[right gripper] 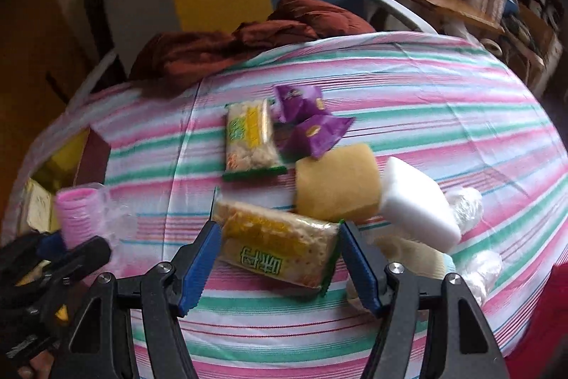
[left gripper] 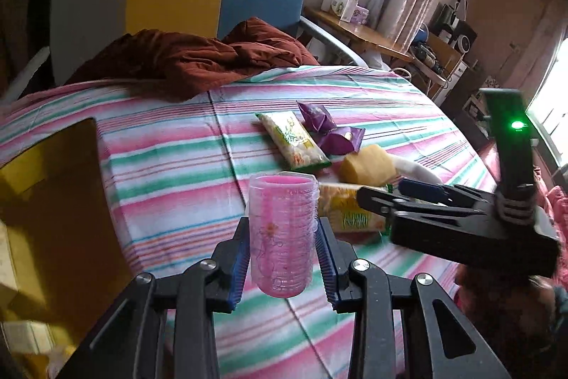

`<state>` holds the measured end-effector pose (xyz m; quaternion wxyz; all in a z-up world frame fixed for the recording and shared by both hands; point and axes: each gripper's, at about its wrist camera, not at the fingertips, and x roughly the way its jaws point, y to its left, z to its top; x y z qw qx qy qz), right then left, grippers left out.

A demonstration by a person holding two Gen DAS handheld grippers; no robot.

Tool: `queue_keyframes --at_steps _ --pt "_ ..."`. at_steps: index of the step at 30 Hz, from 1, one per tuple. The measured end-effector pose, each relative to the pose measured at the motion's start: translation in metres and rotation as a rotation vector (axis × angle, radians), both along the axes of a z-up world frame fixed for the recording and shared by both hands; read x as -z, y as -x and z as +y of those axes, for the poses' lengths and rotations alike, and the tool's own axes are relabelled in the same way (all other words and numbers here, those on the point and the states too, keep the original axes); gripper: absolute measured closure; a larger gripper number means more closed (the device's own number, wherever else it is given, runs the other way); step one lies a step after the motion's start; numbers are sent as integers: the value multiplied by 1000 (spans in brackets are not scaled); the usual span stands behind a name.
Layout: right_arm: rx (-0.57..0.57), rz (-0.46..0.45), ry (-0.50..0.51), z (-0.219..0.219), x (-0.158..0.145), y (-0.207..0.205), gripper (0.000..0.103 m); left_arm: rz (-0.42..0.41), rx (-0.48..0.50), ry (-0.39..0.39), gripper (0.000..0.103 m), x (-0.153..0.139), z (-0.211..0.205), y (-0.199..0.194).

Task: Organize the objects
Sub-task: 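Grasp the cracker packet with the right gripper while the left gripper holds the pink cups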

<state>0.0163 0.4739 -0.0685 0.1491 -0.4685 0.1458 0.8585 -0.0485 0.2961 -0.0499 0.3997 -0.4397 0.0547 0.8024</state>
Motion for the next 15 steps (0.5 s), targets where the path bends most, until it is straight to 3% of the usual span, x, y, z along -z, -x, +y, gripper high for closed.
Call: queue_keyframes --at_steps 11,15 --pt "-139 -61 -176 -36 7 11 31 25 10 -19 67 -12 -36 -26" --pt "-277 -116 -267 -54 8 17 26 44 22 -24 67 -18 -49 -35"
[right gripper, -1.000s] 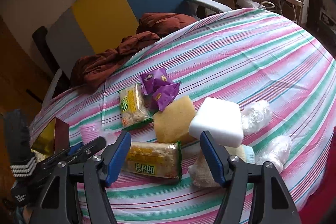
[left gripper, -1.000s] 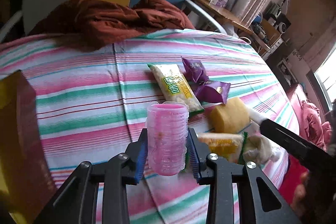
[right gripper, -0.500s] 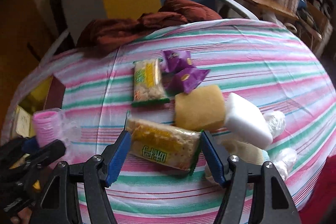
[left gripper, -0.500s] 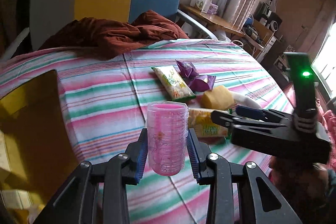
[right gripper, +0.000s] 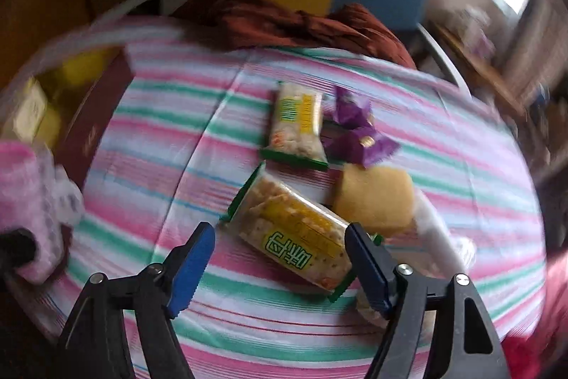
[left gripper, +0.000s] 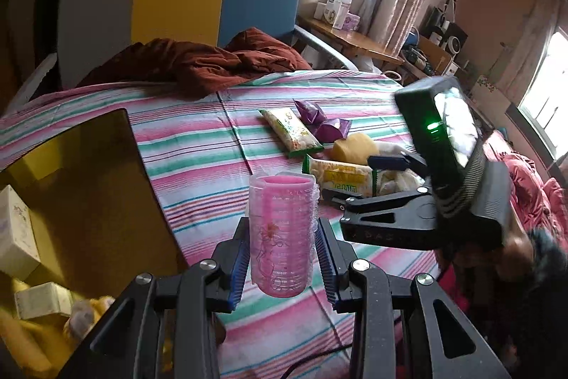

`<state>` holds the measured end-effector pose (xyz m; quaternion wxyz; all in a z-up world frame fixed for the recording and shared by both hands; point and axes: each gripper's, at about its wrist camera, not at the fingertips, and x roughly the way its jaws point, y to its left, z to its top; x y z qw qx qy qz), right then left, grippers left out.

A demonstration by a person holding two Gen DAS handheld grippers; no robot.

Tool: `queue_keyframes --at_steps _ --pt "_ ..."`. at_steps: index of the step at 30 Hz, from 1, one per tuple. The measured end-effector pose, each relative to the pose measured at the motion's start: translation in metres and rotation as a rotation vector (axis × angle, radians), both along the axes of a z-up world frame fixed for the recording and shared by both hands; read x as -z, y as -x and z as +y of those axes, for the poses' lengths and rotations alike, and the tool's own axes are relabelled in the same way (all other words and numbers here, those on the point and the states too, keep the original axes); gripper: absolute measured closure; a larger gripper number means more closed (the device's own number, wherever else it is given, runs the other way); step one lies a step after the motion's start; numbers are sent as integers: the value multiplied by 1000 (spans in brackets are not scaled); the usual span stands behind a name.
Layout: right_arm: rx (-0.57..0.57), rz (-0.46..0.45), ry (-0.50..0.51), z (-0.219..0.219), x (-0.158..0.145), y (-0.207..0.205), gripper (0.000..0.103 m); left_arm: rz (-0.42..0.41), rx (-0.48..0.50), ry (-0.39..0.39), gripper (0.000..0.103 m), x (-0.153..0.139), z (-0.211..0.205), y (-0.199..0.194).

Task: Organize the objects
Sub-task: 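Grasp the cracker packet with the right gripper while the left gripper holds the pink cups, then carry the cracker packet and pink cups to the gold tray and release them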

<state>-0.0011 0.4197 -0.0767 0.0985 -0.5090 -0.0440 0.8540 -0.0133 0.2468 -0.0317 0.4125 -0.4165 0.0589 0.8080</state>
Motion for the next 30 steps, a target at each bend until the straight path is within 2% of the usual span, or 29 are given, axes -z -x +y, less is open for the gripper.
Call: queue_keyframes --at_steps 3,6,12,13,14,15,16,22,30 --pt "-130 -71 -114 -12 6 6 23 1 -8 -9 67 -2 -11 -3" --pt "-181 -126 -205 -13 16 11 23 -18 -18 -14 67 0 -19 -4" --pt "-212 -161 -227 -4 28 22 25 -37 -22 -11 67 4 -28 -6" --pt "-214 -165 -225 -4 30 25 27 -39 -24 -12 67 5 -30 -7" --pt "-216 -169 -214 -3 33 27 33 -42 -24 -13 67 5 -30 -6" --pt "-214 -178 -200 -3 36 28 44 -43 -25 -14 67 5 -32 -6" --pt "-205 -177 -178 -2 37 29 49 -43 -25 -15 67 4 -33 -7" --pt "-134 -162 -108 -1 32 22 52 -37 -40 -34 67 -2 -46 -6" --pt "-55 -66 19 -9 10 16 52 -23 -112 -65 67 -13 -80 -3"
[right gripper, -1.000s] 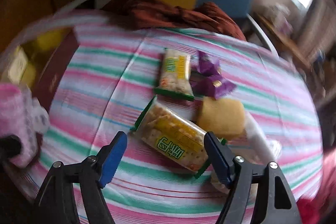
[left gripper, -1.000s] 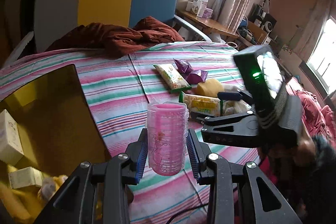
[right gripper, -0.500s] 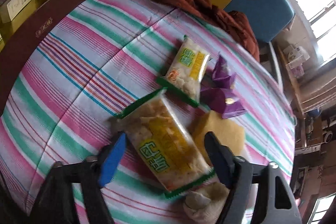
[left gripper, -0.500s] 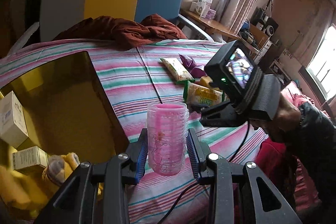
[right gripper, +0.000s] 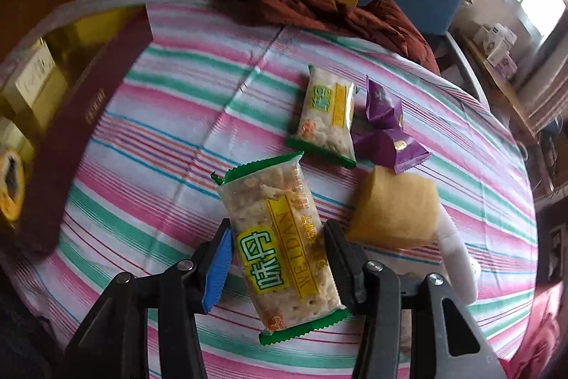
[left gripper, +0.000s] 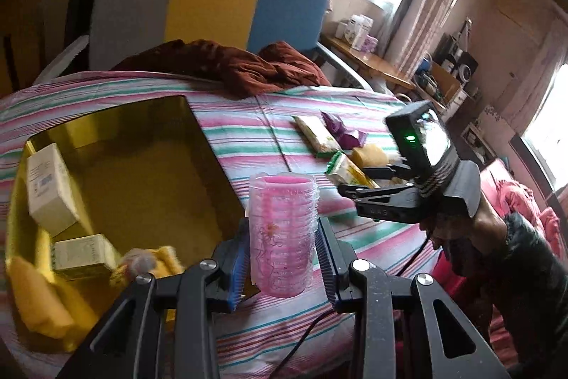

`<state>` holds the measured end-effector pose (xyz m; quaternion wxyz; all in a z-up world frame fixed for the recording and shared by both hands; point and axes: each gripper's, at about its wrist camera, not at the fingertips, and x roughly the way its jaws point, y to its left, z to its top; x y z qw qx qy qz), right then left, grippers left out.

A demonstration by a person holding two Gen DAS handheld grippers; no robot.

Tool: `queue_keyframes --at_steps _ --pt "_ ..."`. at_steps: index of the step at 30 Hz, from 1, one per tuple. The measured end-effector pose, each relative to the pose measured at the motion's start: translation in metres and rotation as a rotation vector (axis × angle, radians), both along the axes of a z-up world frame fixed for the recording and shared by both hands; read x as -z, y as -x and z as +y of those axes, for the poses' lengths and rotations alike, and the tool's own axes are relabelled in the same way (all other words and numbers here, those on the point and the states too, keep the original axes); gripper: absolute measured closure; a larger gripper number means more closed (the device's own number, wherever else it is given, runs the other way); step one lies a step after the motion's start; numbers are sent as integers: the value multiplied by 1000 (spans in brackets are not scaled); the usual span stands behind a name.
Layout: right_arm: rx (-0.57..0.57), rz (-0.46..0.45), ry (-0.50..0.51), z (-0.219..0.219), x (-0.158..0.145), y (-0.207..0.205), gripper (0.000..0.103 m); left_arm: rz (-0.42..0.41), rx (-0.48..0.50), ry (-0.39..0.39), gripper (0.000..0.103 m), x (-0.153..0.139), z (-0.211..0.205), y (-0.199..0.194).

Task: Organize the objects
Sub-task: 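Carry the cracker packet and pink cups to the gold tray and release them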

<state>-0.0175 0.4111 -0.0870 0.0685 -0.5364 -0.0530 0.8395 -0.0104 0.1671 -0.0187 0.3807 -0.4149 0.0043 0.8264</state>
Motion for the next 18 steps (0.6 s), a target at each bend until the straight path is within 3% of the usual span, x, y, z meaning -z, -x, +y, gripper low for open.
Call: queue_keyframes --at_steps 9,18 --pt "55 136 217 -23 -35 -6 52 8 -141 -4 67 0 -58 12" --pt "-29 222 397 -80 -73 2 52 -13 -286 18 67 16 -116 18"
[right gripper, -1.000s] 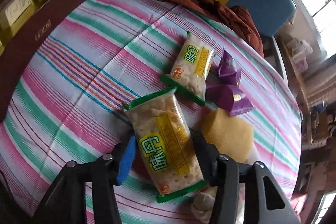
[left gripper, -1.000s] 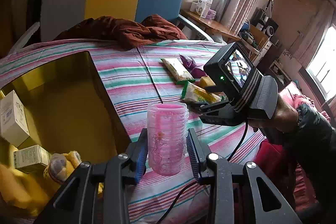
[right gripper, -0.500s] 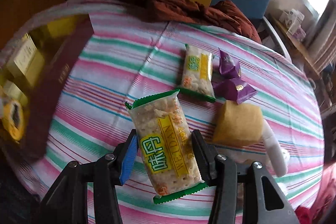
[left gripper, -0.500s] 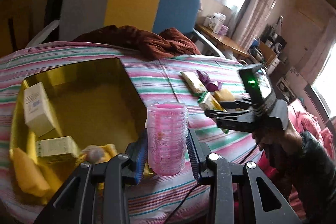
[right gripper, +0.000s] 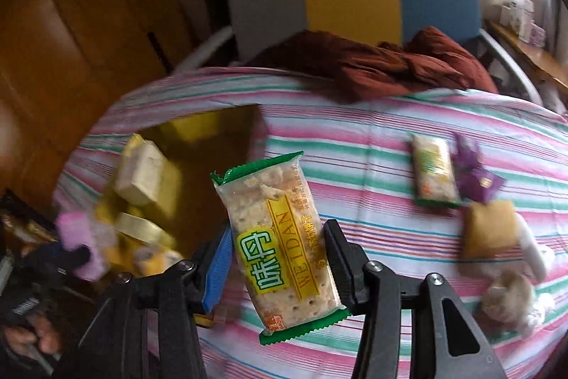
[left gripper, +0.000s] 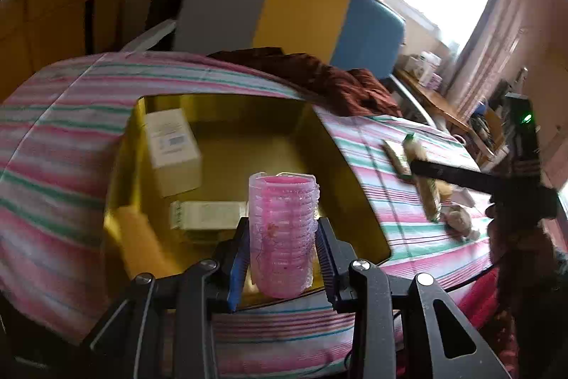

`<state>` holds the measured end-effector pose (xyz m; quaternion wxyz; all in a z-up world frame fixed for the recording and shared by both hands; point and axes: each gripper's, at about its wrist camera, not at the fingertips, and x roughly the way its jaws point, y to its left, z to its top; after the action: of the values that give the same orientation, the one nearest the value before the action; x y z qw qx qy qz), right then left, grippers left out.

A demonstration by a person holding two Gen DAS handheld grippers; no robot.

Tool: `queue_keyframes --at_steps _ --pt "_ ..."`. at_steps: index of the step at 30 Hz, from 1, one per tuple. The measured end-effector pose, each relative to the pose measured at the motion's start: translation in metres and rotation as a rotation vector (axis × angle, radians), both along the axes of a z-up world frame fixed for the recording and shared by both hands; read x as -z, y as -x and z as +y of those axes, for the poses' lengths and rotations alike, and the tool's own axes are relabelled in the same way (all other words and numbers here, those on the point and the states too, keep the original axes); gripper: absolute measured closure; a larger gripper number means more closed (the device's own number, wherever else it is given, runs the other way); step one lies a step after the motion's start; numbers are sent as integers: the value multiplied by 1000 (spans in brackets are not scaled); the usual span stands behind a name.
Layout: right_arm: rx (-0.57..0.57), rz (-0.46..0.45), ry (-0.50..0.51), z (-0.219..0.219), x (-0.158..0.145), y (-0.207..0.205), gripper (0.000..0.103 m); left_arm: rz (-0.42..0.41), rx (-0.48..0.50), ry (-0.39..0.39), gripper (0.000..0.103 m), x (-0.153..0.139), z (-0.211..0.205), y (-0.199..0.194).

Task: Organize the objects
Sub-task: 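Carry the cracker packet and pink cups to the gold tray and release them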

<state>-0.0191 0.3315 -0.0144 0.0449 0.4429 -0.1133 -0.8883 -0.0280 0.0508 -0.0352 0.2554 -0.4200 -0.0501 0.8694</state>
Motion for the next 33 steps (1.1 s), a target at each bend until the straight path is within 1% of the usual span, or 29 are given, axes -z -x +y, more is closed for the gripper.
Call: queue_keyframes --at_steps 4,8,10,11,12,13,17,19,21,26,30,33 --pt "-46 10 57 -27 -6 12 52 -30 -33 13 67 13 -11 1" --pt "-89 3 77 -55 -6 28 52 -41 -63 23 67 21 -21 0" --pt "-107 -2 79 -66 -4 34 52 -38 -77 34 67 23 -24 0" --pt "-116 -5 82 -72 -3 38 52 -37 -84 33 64 23 -25 1" --pt "-123 -6 81 -77 -2 42 52 -35 -92 28 61 23 -28 1" --pt "-129 -7 76 -83 -1 46 52 -30 -99 24 56 22 -29 0" --pt "-140 -7 73 -104 2 65 52 -7 -116 34 55 21 -35 1" --pt "-140 -8 60 -113 5 72 50 4 -125 36 55 18 -37 -1" --pt "-151 -11 75 -121 9 77 49 20 -142 45 54 16 -41 -2" --pt "-155 -18 107 -131 15 76 47 59 -185 70 47 7 -49 -4" --pt "-155 -23 99 -132 18 67 47 89 -219 88 42 0 -52 -6" --pt "-139 -14 70 -131 17 56 47 107 -237 106 40 -6 -51 -9"
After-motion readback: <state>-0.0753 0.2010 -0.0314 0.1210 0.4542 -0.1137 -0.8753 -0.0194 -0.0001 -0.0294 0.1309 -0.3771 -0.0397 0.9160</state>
